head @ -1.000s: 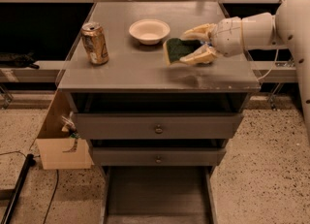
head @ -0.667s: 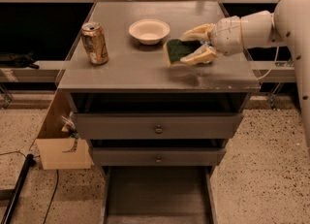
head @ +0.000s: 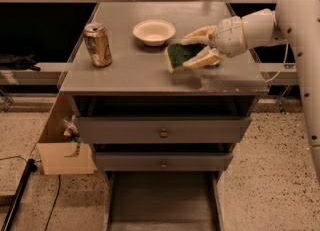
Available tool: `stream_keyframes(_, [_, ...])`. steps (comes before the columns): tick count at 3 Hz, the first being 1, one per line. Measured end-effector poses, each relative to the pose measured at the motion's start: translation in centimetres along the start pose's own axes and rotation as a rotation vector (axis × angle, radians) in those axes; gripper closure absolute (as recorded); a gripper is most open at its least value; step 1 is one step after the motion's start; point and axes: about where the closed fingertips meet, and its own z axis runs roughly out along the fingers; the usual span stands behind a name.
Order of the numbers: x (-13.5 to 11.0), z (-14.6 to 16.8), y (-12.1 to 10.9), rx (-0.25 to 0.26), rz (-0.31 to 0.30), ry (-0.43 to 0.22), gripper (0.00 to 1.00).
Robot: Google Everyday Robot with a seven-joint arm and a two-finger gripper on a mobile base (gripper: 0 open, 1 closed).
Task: Pick sponge from bottom drawer and place on counter
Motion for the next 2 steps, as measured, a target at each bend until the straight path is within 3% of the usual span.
stream_keyframes(1, [-0.04,0.05,0.06,-0.002,-0.001,-0.001,1.00])
stream_keyframes(2, [-0.04,0.05,0.06,-0.002,-0.001,-0.001,0.83])
